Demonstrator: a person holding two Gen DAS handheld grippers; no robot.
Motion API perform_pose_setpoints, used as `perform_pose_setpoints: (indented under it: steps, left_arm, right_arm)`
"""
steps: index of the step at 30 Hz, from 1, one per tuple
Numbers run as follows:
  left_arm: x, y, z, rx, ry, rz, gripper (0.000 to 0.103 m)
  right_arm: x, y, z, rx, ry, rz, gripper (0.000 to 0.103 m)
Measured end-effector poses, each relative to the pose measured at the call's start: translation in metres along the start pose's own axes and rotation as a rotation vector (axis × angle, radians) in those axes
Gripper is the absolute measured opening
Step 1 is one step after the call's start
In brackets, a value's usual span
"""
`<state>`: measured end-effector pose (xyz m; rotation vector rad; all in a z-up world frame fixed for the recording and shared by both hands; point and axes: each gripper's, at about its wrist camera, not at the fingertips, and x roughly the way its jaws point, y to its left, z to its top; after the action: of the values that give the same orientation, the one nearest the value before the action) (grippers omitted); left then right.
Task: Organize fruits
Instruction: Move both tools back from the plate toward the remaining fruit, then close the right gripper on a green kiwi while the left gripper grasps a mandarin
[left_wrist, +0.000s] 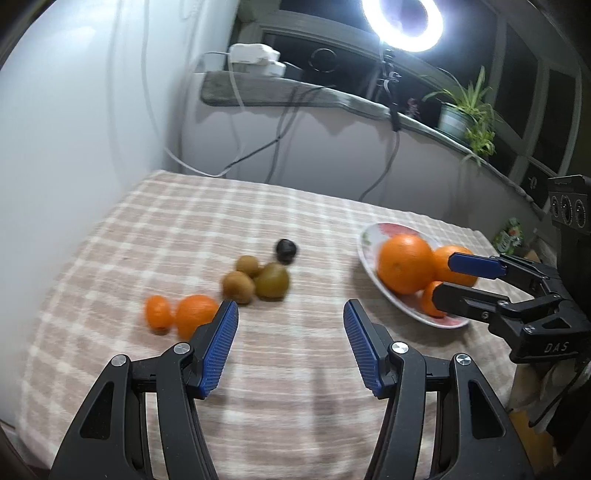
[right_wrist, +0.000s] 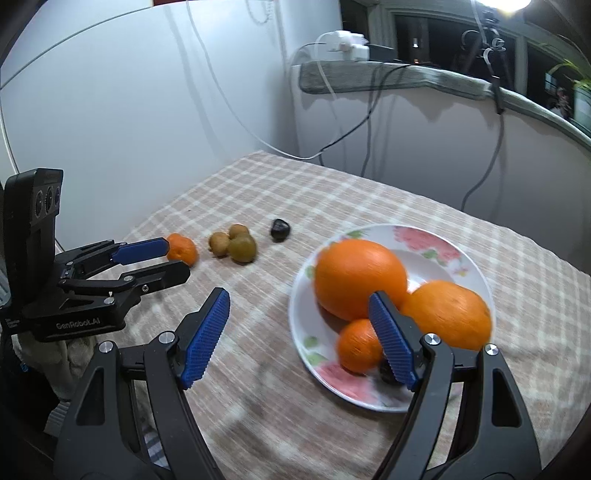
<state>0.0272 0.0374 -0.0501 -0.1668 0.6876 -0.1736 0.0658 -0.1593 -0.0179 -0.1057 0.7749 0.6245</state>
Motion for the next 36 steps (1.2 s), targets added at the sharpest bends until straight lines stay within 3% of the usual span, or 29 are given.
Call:
perform_pose_setpoints:
  steps: [13,26,36]
  left_arm:
    - [0.009,0.038,-0.006,-0.013,0.015,0.09,0.054]
    - [0.024,0.048,-0.009,0.019,0.042,0.119,0.048]
    - [0.029,0.047,-0.006,0.034,0.052,0.127,0.048]
  right_arm:
    - [0.056,0.034,0.032,-0.074,0.064,0.085,0.08]
    - [0.12,0.056,0.048,-0.166,0.195,0.057,0.056]
    - [0.142,0.057,0.049,-0.182,0.245,0.049,0.049]
